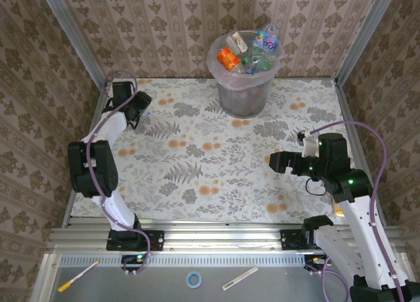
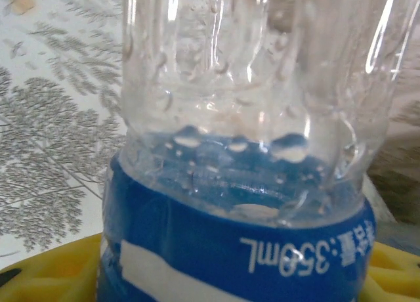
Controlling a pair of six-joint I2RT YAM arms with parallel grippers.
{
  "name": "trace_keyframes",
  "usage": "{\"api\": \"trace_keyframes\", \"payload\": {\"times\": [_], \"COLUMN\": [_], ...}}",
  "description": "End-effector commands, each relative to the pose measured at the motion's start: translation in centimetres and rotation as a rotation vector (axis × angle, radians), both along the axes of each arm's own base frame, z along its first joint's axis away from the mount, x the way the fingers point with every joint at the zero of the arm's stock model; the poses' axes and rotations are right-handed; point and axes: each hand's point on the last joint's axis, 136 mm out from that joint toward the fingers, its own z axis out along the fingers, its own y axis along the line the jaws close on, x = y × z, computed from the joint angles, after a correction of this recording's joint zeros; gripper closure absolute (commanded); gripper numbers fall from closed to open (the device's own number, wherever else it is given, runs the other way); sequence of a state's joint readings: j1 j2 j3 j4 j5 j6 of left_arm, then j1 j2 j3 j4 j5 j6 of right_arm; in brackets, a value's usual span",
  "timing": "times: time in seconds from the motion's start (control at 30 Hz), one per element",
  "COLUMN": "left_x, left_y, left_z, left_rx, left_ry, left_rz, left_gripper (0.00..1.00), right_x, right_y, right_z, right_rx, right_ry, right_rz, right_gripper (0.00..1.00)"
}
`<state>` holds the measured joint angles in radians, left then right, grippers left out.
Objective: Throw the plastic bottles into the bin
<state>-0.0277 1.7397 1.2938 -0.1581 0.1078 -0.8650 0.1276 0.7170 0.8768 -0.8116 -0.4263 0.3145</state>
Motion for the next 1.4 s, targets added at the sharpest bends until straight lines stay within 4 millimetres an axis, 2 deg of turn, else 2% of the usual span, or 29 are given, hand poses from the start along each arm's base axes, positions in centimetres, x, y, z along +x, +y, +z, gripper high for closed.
{"api": "trace_keyframes", "payload": {"times": [0.0,0.2,0.37,0.6,0.83,1.23,1.37], "left_x": [-0.2,-2.5,-4.3,-7.3,-10.1,-14.3,-14.5], "left_y": [-2.0,-5.6,-10.0,-15.1,-18.5,-24.0,-24.6], "left_z": [4.6,10.0,13.8,17.9,19.2,17.4,16.7], "left_rx": [0.053,0.088,0.101,0.162,0.183,0.224,0.235], "left_ry": [-0.163,-0.317,-0.440,-0.578,-0.689,-0.789,-0.784], "left_rz": [-0.141,-0.298,-0.457,-0.624,-0.742,-0.972,-0.984], "left_gripper": [0.98,1.00,1.00,1.00,1.00,1.00,1.00], "right_x": [0.0,0.0,-0.1,0.0,-0.1,-0.1,-0.2], "right_y": [-0.2,-0.3,-0.5,-0.7,-0.6,-0.6,-0.5], "right_z": [0.0,0.3,0.7,0.8,0.9,0.9,0.8], "right_rx": [0.002,-0.007,-0.012,-0.019,-0.017,-0.014,-0.013], "right_ry": [-0.009,-0.025,-0.044,-0.051,-0.056,-0.057,-0.054], "right_rz": [-0.011,-0.017,-0.022,-0.029,-0.027,-0.025,-0.024], "right_gripper": [0.00,0.00,0.00,0.00,0.00,0.00,0.00]}}
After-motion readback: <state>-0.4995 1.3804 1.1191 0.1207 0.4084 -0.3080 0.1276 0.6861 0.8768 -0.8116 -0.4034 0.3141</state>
